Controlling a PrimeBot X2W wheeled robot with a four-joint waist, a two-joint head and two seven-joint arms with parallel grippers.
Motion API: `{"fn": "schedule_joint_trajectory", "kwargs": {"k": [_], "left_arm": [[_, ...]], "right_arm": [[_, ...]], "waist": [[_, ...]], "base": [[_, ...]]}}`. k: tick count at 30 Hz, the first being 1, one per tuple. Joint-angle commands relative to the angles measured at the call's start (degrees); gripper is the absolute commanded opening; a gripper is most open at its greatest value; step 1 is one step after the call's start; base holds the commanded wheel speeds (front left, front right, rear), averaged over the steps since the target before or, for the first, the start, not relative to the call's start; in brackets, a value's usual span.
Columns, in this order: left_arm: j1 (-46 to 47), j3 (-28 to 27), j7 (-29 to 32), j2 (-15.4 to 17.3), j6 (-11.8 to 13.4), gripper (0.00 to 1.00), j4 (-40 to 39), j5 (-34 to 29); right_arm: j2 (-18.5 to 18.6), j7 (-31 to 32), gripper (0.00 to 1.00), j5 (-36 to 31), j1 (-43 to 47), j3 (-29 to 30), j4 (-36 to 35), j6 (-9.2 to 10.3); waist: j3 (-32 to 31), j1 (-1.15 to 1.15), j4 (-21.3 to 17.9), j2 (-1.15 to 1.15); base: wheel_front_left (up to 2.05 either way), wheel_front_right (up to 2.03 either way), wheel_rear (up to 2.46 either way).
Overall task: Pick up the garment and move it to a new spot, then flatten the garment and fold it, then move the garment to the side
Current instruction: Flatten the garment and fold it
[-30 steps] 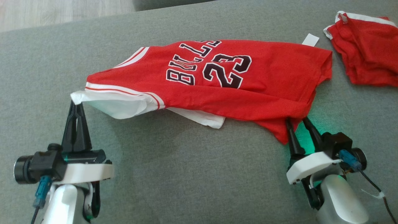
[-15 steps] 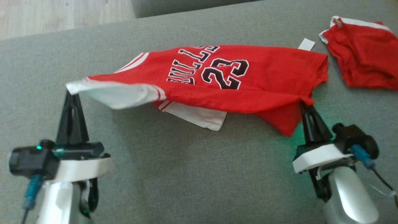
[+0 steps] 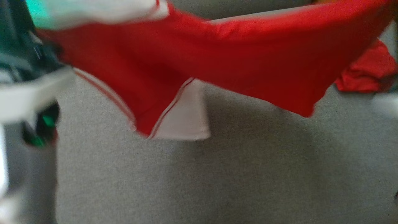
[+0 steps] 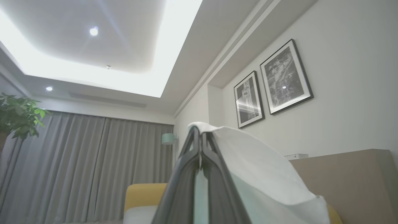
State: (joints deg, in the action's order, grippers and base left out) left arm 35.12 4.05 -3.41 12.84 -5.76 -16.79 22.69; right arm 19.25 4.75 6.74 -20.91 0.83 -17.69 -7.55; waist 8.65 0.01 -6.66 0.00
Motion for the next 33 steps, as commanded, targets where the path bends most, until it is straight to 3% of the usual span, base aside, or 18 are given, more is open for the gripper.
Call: {"fn": "schedule_joint_trajectory", "kwargs": {"k": [1,5,10,17,23,28,33], "left_arm": [[4.1,-1.5,1.2,2.5,-0.3,0.0,-1.4,0.3],[15.3,-0.7,5.4,3.4,-0.6,0.0,4.3,2.7],[26.3,0.7,6.7,5.2,-1.1,0.0,14.3,3.4],[41.4,3.3,-0.1,6.3,-1.6,0.0,27.1,2.5],[54.0,7.5,-8.0,5.9,-1.7,0.0,34.8,3.9],[51.3,10.9,-10.5,9.0,-1.7,0.0,34.1,9.2],[36.5,12.6,-11.4,13.0,-1.7,0.0,28.7,13.3]], "right_arm": [[1.6,1.4,0.0,1.2,-3.2,-0.7,-1.7,0.06],[5.3,6.7,0.0,6.9,-12.8,-3.0,2.4,0.06],[7.4,7.9,0.0,11.1,-26.0,-7.2,13.1,0.06],[7.0,1.3,0.0,9.9,-43.1,-11.4,28.0,0.06],[8.5,-8.0,0.0,4.3,-53.9,-11.0,35.1,0.06],[9.0,-11.9,0.0,2.9,-53.1,-12.5,38.6,0.06],[8.8,-13.6,0.0,3.9,-45.0,-13.6,42.0,0.06]], "waist": [[0.6,-0.01,0.3,0.0],[3.8,-0.01,1.1,0.0],[10.0,-0.01,1.7,0.0],[17.6,-0.01,2.5,0.0],[21.3,-0.01,3.9,0.0],[22.0,-0.01,4.6,0.0],[21.1,-0.01,5.5,0.0]], "base": [[0.0,0.0,0.0],[0.0,0.0,0.0],[0.0,0.0,0.0],[0.0,0.0,0.0],[0.0,0.0,0.0],[0.0,0.0,0.0],[0.0,0.0,0.0]]}}
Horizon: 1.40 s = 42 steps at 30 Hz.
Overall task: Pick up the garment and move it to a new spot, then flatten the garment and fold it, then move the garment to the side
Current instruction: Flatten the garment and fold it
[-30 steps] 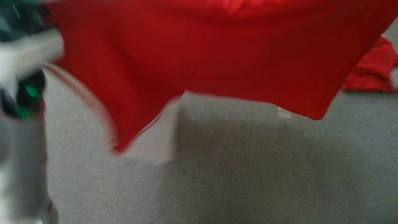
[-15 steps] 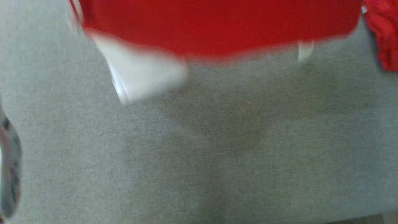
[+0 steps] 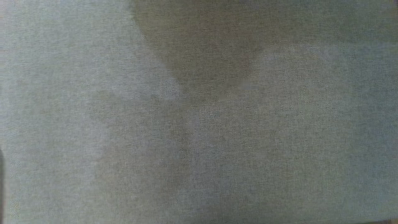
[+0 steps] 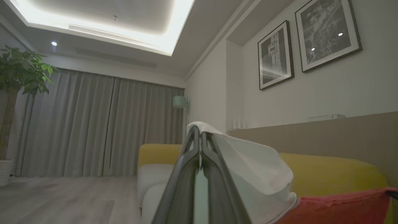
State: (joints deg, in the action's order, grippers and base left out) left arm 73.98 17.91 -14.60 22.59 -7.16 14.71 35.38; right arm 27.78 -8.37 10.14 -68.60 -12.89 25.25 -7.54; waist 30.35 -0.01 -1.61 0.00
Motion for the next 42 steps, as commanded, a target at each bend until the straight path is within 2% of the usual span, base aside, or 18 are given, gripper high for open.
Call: {"fn": "schedule_joint_trajectory", "kwargs": {"k": [1,5,7,8,13,19,24,28,32,42], "left_arm": [[-6.2,-1.2,-0.3,3.8,-0.3,0.0,-4.3,1.1],[-22.8,-2.8,-0.4,4.3,-0.3,0.0,-11.3,0.3],[-31.5,-3.8,-0.4,3.7,-0.3,0.0,-14.0,-0.7],[-31.5,-3.8,-0.4,3.7,-0.3,0.0,-14.0,-0.7],[-51.4,-4.1,-0.4,1.9,-0.3,0.0,-18.4,-3.0],[-69.1,-4.3,-0.4,-1.1,-0.3,0.0,-21.5,-5.0],[-78.8,-4.4,-0.4,-1.9,-0.3,0.0,-23.0,-4.9],[-82.7,-2.8,-0.3,-0.7,-0.3,0.0,-25.3,-4.3],[-81.1,-2.7,0.3,0.3,-0.3,0.0,-26.7,-3.3],[-60.0,-0.8,4.6,1.9,-0.3,0.0,-21.8,-0.2]], "right_arm": [[0.2,-0.8,0.0,0.8,4.9,0.1,-0.4,0.05],[-0.3,-2.0,0.0,2.4,15.1,0.8,0.8,0.05],[-0.4,-2.5,0.0,3.3,20.8,1.3,0.6,0.05],[-0.4,-2.5,0.0,3.3,20.8,1.3,0.6,0.05],[-1.5,-3.3,0.0,5.2,36.0,4.6,-2.0,0.05],[-3.7,-3.2,0.0,5.3,54.6,10.3,-9.7,0.05],[-5.9,-1.3,0.0,4.6,66.3,12.8,-17.5,0.05],[-6.7,0.9,0.0,4.7,70.2,13.6,-22.0,0.05],[-7.3,3.1,0.0,6.0,70.1,13.6,-24.0,0.05],[-8.3,9.3,0.0,9.5,59.5,12.8,-21.7,0.05]], "waist": [[-1.0,0.01,0.8,0.0],[-3.4,0.01,1.5,0.0],[-5.0,0.01,1.7,0.0],[-5.0,0.01,1.7,0.0],[-9.1,0.01,1.6,0.0],[-12.4,0.01,1.9,0.0],[-13.5,0.01,1.3,0.0],[-13.5,0.01,0.5,0.0],[-13.0,0.01,0.2,0.0],[-6.7,0.01,-0.3,0.0]], "base": [[0.0,0.0,0.0],[0.0,0.0,0.0],[0.0,0.0,0.0],[0.0,0.0,0.0],[0.0,0.0,0.0],[0.0,0.0,0.0],[0.0,0.0,0.0],[0.0,0.0,0.0],[0.0,0.0,0.0],[0.0,0.0,0.0]]}}
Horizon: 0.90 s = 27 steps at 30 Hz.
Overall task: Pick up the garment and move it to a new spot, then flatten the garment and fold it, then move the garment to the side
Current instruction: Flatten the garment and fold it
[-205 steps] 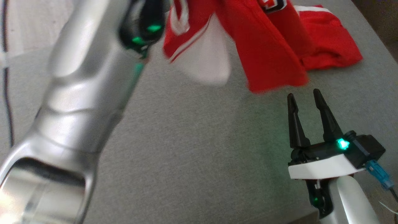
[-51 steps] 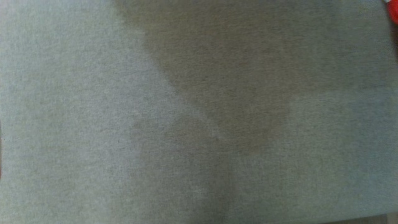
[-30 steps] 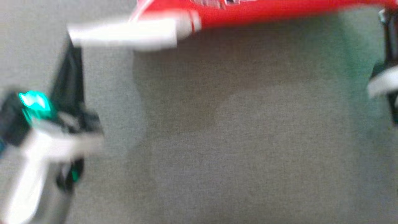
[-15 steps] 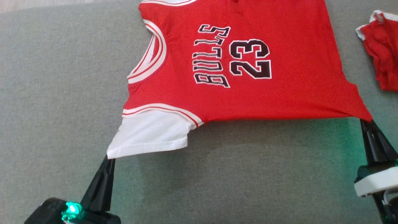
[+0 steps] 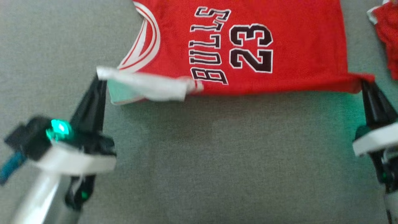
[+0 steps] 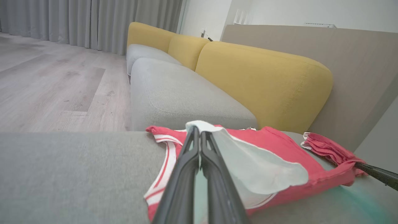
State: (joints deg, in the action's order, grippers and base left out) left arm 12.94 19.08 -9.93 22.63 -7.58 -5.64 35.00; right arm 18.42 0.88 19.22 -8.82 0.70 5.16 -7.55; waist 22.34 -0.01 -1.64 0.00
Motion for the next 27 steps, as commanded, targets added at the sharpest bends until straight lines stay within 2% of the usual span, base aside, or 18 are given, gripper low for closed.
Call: {"fn": "schedule_joint_trajectory", "kwargs": {"k": [1,9,14,15,16,17,21,27], "left_arm": [[3.5,-1.7,0.3,2.2,0.1,0.0,-0.6,0.4],[19.8,2.7,0.3,3.6,0.1,0.0,7.1,3.0],[26.0,5.6,-0.3,4.4,0.1,0.0,11.9,4.4],[28.2,6.1,-1.2,4.6,0.1,0.09,14.3,4.7],[28.9,6.2,-1.7,4.6,0.1,0.62,15.5,4.6],[29.5,6.2,-2.1,4.5,0.1,1.0,16.5,4.3],[28.7,6.2,-4.0,4.1,0.4,1.0,18.3,2.1],[20.0,5.7,-4.9,2.9,4.8,1.0,18.0,-2.1]], "right_arm": [[1.1,0.5,0.0,0.6,-1.8,-1.1,-1.1,0.06],[1.5,2.3,0.0,-0.3,-12.7,-2.5,4.1,0.06],[1.3,1.8,0.0,-0.3,-16.8,-4.2,6.5,0.06],[1.0,0.6,0.78,-0.1,-18.5,-4.6,7.9,0.06],[0.8,-0.2,1.0,-0.5,-19.3,-4.6,8.5,0.06],[0.6,-1.0,1.0,-0.9,-19.9,-4.7,9.0,0.06],[-0.4,-5.4,1.0,-2.2,-20.7,-5.3,10.6,0.06],[-1.8,-9.9,1.0,-2.3,-18.0,-5.5,12.9,0.06]], "waist": [[2.1,0.01,-0.4,0.0],[7.0,0.01,-0.9,0.0],[8.4,0.01,-1.2,0.0],[8.9,0.01,-1.4,0.0],[9.0,0.01,-1.5,0.0],[9.0,0.01,-1.6,0.0],[8.6,0.01,-1.7,0.0],[7.1,0.01,-1.5,0.0]], "base": [[0.0,0.0,0.0],[0.0,0.0,0.0],[0.0,0.0,0.0],[0.0,0.0,0.0],[0.0,0.0,0.0],[0.0,0.0,0.0],[0.0,0.0,0.0],[0.0,0.0,0.0]]}}
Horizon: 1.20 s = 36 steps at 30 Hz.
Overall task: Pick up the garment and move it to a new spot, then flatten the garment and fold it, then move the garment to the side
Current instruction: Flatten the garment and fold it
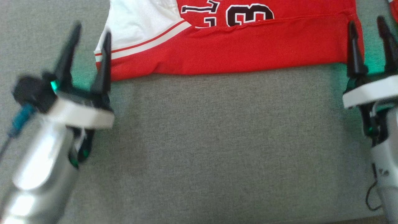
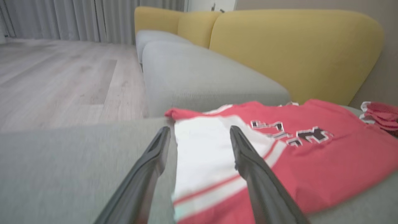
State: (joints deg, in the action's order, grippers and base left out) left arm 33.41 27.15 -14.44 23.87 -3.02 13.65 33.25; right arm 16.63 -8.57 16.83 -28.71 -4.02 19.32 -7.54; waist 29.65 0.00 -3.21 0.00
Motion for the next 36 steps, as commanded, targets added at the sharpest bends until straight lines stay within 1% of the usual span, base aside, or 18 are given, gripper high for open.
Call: {"fn": "schedule_joint_trajectory", "kwargs": {"k": [1,3,7,9,14,16,17,18,19,20,21,24,31,35,36], "left_arm": [[-2.0,-2.6,-0.5,1.2,1.1,1.0,-0.9,-0.3],[-4.5,-3.2,-0.5,0.5,2.8,1.0,0.4,-0.4],[-6.6,-2.9,0.5,-0.1,4.0,1.0,4.1,0.1],[-6.8,-2.4,1.5,-0.2,3.8,1.0,5.6,0.4],[-7.0,-0.7,3.7,-0.1,2.0,1.0,7.1,0.8],[-7.2,0.1,5.3,0.2,1.8,1.0,7.8,0.7],[-7.3,0.5,6.1,0.4,1.5,0.96,8.1,0.8],[-7.3,1.0,6.8,0.5,1.1,0.76,8.2,0.8],[-7.3,1.4,7.4,0.6,0.6,0.5,8.1,1.0],[-7.4,1.9,8.2,0.7,0.0,0.28,8.0,1.2],[-7.5,2.4,9.0,1.0,-0.6,0.0,7.8,1.3],[-7.6,3.1,10.0,1.7,-1.5,0.0,6.8,1.8],[-7.0,2.5,8.0,2.6,-1.2,0.0,4.2,1.2],[-6.3,2.8,7.6,2.7,-1.3,0.0,3.7,0.9],[-6.2,2.8,7.5,2.8,-1.3,0.0,3.7,0.7]], "right_arm": [[-0.3,-0.8,1.0,0.3,2.4,-0.9,-0.9,0.05],[-0.7,-1.5,1.0,0.6,3.2,-1.2,-0.2,0.05],[-1.1,-2.4,1.0,1.4,3.9,-2.0,1.1,0.05],[-1.1,-2.8,1.0,1.7,3.9,-2.4,1.7,0.05],[-0.9,-3.5,1.0,1.8,3.5,-2.7,2.9,0.05],[-0.9,-3.6,1.0,1.6,3.5,-2.8,3.3,0.05],[-0.9,-3.7,1.0,1.6,3.4,-2.9,3.5,0.05],[-0.9,-3.7,1.0,1.6,3.4,-2.9,3.7,0.05],[-0.8,-3.7,1.0,1.6,3.3,-3.0,3.9,0.05],[-0.8,-3.6,1.0,1.8,3.3,-3.0,4.1,0.05],[-0.8,-3.4,1.0,2.0,3.2,-3.0,4.4,0.05],[-1.0,-2.6,1.0,3.5,2.7,-2.9,5.3,0.05],[-0.2,-1.6,1.0,7.0,0.2,-2.0,7.4,0.05],[0.8,3.1,1.0,9.2,0.1,-2.7,10.2,0.05],[1.0,4.6,0.96,9.9,0.4,-3.0,10.6,0.05]], "waist": [[-0.3,0.0,0.0,0.0],[-0.6,0.0,-0.1,0.0],[-0.9,0.0,-0.6,0.0],[-0.9,0.0,-1.0,0.0],[-1.0,0.0,-1.4,0.0],[-1.1,0.0,-1.4,0.0],[-1.2,0.0,-1.4,0.0],[-1.3,0.0,-1.3,0.0],[-1.4,0.0,-1.3,0.0],[-1.5,0.0,-1.2,0.0],[-1.5,0.0,-1.1,0.0],[-1.7,0.0,-0.8,0.0],[-1.9,0.0,0.4,0.0],[-2.2,0.0,1.5,0.0],[-2.4,0.0,1.7,0.0]], "base": [[0.0,0.0,0.0],[0.0,0.0,0.0],[0.0,0.0,0.0],[0.0,0.0,0.0],[0.0,0.0,0.0],[0.0,0.0,0.0],[0.0,0.0,0.0],[0.0,0.0,0.0],[0.0,0.0,0.0],[0.0,0.0,0.0],[0.0,0.0,0.0],[0.0,0.0,0.0],[0.0,0.0,0.0],[0.0,0.0,0.0],[0.0,0.0,0.0]]}}
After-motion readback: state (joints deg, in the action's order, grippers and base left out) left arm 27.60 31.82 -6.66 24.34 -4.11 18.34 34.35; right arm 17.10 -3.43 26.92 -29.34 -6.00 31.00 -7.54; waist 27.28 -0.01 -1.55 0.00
